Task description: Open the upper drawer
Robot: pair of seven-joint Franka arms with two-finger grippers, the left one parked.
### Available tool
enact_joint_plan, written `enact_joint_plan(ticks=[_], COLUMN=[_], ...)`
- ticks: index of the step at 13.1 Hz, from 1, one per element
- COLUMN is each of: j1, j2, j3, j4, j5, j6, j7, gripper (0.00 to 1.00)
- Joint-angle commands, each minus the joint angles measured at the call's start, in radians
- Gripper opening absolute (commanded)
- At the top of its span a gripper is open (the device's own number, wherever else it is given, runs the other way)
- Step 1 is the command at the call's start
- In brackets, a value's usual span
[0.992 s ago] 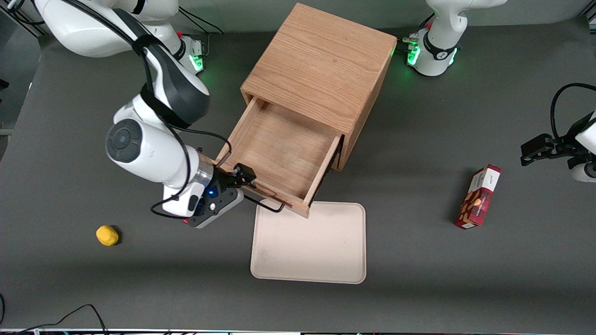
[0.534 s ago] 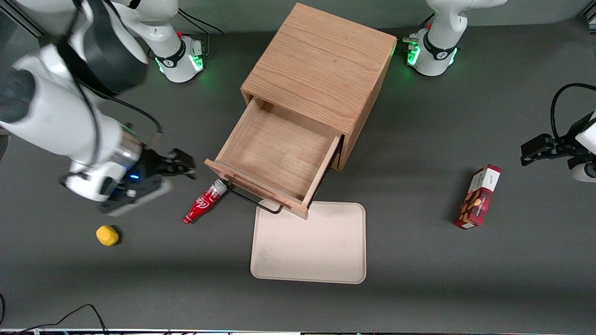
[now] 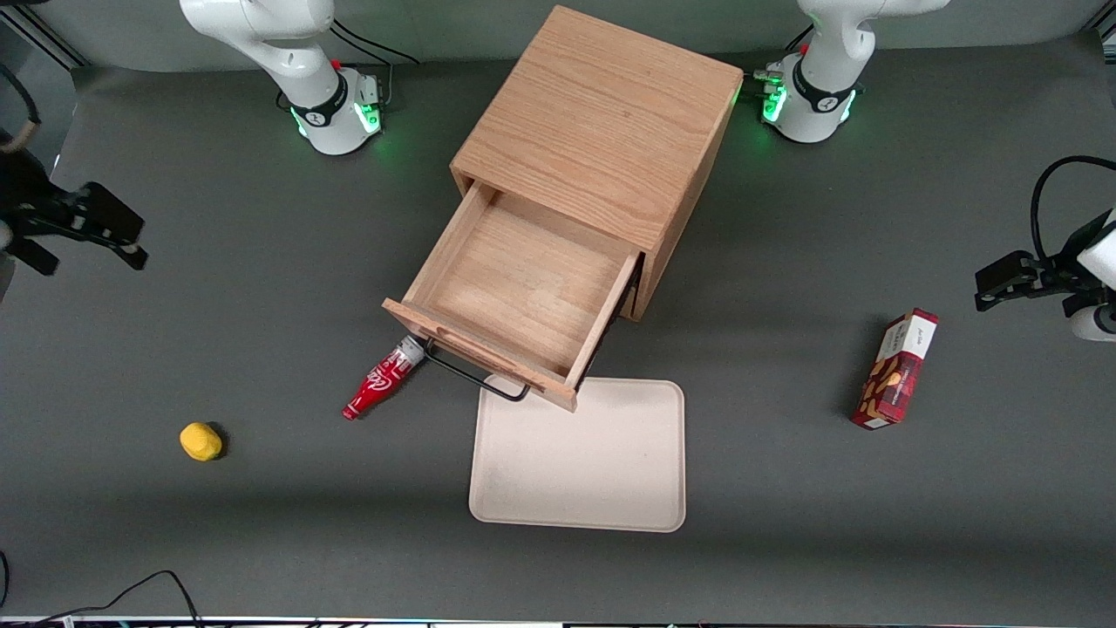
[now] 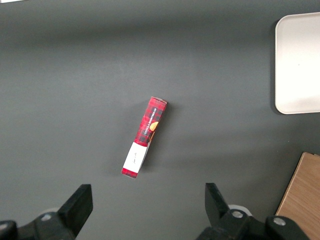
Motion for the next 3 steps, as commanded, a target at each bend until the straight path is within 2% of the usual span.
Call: enact_joint_plan(ticks=[1, 3], j1=[0.016, -0.006], j2=[-0.042, -0.033], j3=[-0.074, -0.085], j4=[-0.059, -0.044], j5=[0.016, 0.061], j6=[0.027, 0.015], j7=[0.04, 0.026], gripper=[1.0, 1.0])
